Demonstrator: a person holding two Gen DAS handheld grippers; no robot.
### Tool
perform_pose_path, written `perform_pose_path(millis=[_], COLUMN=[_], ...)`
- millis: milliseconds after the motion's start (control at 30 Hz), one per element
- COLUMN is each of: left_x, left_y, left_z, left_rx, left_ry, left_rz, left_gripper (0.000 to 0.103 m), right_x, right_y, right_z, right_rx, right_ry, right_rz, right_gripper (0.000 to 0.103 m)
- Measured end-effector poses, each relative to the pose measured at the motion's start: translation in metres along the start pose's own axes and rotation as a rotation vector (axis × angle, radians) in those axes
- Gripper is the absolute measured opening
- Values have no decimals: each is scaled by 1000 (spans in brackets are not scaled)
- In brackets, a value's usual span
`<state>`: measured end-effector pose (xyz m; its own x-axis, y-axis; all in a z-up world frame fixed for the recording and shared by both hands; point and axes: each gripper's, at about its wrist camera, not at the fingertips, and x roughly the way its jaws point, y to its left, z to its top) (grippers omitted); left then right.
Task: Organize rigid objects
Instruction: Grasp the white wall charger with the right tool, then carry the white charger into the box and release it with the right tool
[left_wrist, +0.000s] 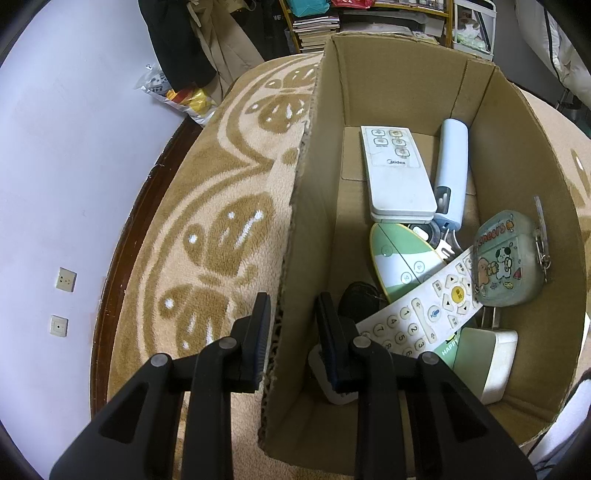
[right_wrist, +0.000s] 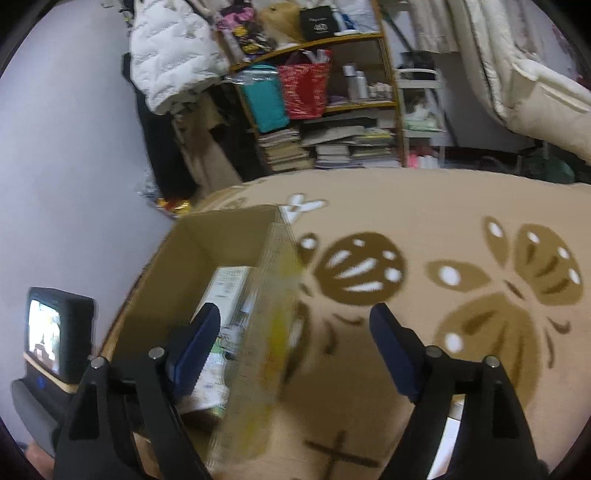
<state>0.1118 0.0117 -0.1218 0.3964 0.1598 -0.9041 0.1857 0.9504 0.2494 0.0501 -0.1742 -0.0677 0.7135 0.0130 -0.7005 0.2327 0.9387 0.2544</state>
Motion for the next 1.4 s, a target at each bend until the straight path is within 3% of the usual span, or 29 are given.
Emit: perform_pose_path(millis=[200,333,667,800,900,967,1400], left_x=[0,0,0,-1,-1,-1,-5], left_y=[1,2,3,3,3,2,-2], left_z=[-1,-1,-3,-3,-4,-4,-5], left_rx=[-2,-3,-5,-3,-1,1,13], left_ry=[0,1,2,1,2,2,1], left_rz=[-3,-4,-6,-5,-3,-1,10], left_gripper=[25,25,25,25,25,25,25], right_x=[-6,-7,19,28,31,34,31], right_y=[-41,-63,-101,-110,-114,-113,-108], right_z=[-16,-31,-59,-72,-79,-82,-80], right_rx=[132,175,244,266,285,293,283], right_ry=[43,82,249,325,364,386,356], right_rz=[-54,-135,-238,-277,-285,-279,-283], right_gripper=[90,90,89,82,63,61,57])
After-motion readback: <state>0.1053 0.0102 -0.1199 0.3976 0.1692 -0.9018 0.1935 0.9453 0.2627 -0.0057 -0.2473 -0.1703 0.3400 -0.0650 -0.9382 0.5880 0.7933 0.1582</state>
